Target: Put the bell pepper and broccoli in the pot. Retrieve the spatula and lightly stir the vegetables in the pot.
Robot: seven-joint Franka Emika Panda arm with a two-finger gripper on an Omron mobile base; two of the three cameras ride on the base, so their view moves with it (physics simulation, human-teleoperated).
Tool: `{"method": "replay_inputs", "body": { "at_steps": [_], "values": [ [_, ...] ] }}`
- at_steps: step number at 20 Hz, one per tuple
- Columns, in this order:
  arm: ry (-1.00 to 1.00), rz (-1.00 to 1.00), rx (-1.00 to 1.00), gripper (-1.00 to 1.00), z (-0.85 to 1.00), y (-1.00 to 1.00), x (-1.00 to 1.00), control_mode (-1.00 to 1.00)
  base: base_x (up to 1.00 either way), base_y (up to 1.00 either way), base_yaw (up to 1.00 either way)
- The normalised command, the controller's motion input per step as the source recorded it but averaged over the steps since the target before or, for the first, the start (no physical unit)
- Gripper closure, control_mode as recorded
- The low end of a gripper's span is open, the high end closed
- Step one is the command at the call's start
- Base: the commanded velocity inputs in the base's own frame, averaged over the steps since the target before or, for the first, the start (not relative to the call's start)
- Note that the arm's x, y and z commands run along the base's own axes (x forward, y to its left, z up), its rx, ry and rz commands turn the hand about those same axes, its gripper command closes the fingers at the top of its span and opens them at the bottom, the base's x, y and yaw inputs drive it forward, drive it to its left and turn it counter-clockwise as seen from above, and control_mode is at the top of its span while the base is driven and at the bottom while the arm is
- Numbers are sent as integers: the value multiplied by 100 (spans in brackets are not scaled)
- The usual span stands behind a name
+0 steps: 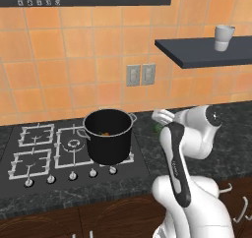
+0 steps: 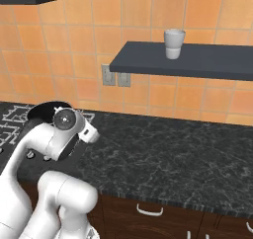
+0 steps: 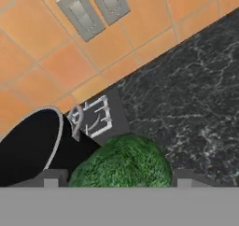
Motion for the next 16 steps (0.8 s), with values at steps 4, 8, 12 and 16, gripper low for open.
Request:
{"method": "replay_inputs", "body": {
  "at_steps": [4,8,12,16],
  "values": [
    [-2,5,-20,100,100,73,0,-100,0,0,0],
    [0,6,-20,100,81,69,19,-100,0,0,0],
    [3,9,-14,100,3,66,53,-100,0,0,0],
    [18,10,-3,100,-50,57,89,-100,0,0,0]
  ]
}}
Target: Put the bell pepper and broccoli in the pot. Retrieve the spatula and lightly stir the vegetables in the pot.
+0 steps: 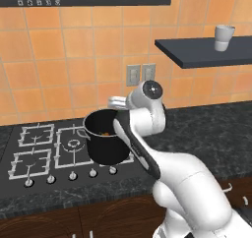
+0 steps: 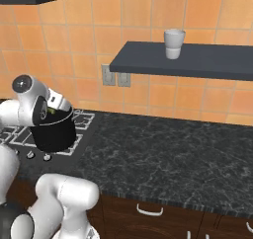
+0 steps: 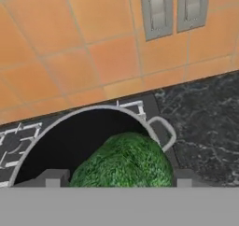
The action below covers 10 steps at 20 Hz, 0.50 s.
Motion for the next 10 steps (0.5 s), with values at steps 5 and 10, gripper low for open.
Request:
{"method": "replay_inputs", "body": {
  "at_steps": [5,10],
  "values": [
    [16,10,-3,100,-75,49,73,-100,0,0,0],
    [8,9,-10,100,-73,52,57,-100,0,0,0]
  ]
}}
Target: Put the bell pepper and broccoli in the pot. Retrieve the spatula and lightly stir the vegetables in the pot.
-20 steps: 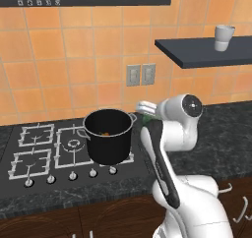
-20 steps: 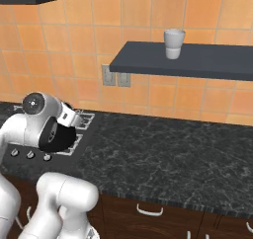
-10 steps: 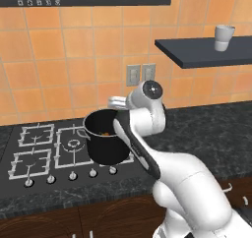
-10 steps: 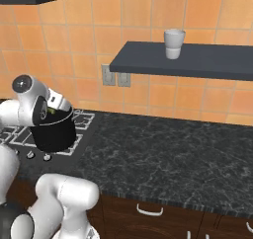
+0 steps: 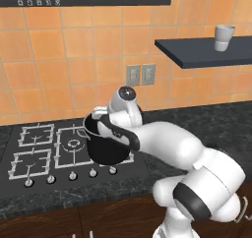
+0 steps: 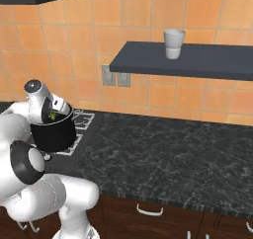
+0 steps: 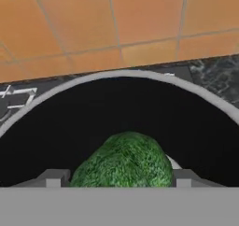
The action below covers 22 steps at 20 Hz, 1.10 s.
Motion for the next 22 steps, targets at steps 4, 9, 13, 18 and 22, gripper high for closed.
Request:
{"method": "replay_inputs", "body": {
  "at_steps": [4,9,13,18,22],
  "values": [
    [4,6,-13,100,-56,33,49,-100,0,0,0],
    [1,3,-8,100,-28,13,20,-100,0,0,0],
    [0,4,-3,100,0,1,0,-100,0,0,0],
    [0,1,0,-100,24,-2,0,-100,0,0,0],
    [0,0,0,-100,39,-19,-5,-100,0,0,0]
  ]
}}
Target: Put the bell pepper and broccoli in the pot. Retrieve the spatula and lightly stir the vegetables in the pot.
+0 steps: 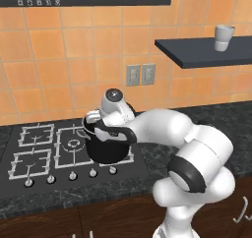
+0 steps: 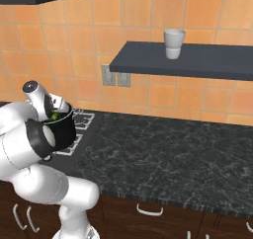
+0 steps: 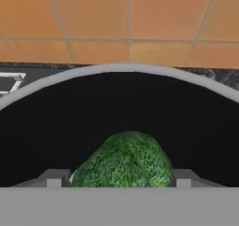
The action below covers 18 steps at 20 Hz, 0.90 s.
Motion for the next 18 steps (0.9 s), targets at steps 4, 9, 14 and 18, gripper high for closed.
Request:
{"method": "replay_inputs", "body": {
  "at_steps": [4,9,14,18],
  "values": [
    [0,0,0,-100,52,-14,-14,-100,0,0,0],
    [-1,0,0,-100,74,-5,-59,-100,0,0,0],
    [-1,0,7,-100,100,-17,-100,-100,0,0,0],
    [11,0,8,-100,96,-51,-89,-100,0,0,0]
  ]
}}
